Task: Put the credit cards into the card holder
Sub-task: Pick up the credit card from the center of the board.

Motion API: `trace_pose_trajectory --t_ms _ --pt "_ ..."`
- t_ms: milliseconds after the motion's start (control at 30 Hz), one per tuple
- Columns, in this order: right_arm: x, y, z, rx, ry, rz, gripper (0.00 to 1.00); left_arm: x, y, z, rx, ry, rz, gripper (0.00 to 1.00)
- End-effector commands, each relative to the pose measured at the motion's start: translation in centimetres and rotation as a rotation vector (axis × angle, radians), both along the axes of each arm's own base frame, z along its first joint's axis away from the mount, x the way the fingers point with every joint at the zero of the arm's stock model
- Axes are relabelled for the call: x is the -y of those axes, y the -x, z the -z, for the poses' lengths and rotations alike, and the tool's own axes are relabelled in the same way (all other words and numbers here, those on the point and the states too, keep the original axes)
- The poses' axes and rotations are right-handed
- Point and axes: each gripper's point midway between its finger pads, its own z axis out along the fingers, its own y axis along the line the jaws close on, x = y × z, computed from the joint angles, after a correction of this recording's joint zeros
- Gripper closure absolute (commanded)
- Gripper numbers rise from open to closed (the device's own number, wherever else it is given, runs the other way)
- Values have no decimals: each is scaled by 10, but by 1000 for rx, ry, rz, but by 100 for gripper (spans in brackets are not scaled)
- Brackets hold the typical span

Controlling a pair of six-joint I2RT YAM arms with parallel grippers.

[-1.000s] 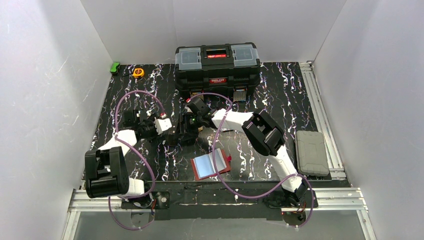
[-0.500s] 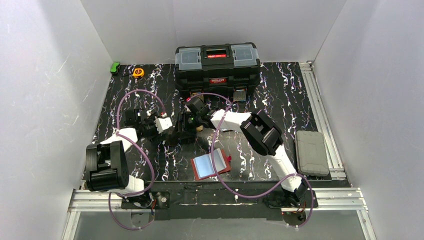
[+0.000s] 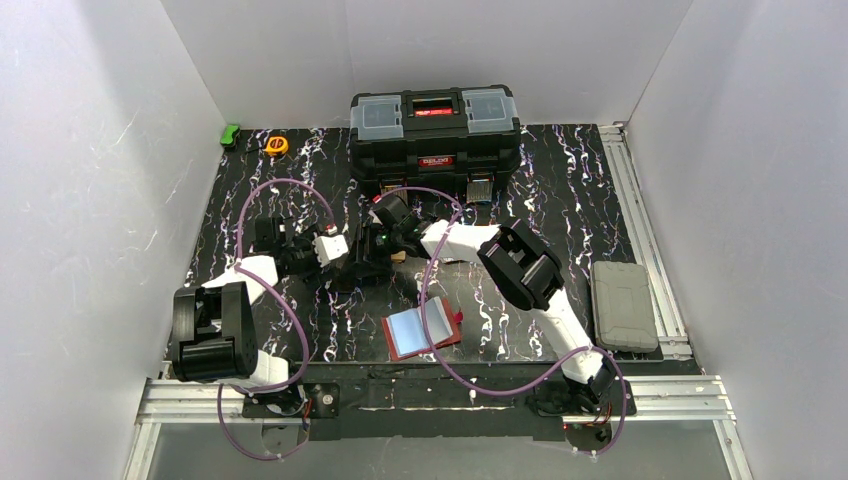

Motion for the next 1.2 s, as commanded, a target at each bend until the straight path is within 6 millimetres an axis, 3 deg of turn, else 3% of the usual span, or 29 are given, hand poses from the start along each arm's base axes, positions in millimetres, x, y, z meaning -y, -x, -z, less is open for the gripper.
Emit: trace_pose_trajectory --t_ms 0,433,700,900,1033,1167 --pt "0 2 11 -20 -15 3 44 10 6 0 -17 24 18 26" --pt "16 7 -4 -67 -105 22 47 20 7 -1 -31 25 27 26" --pt "43 9 -1 1 5 55 43 15 17 -1 -65 8 -4 27" --pt "37 16 1 -12 18 22 43 15 21 -9 -83 27 -37 27" --pt "34 22 6 -37 19 8 43 22 34 -13 -96 50 1 26" --pt "35 28 11 -63 21 6 43 25 50 -1 -121 37 39 25"
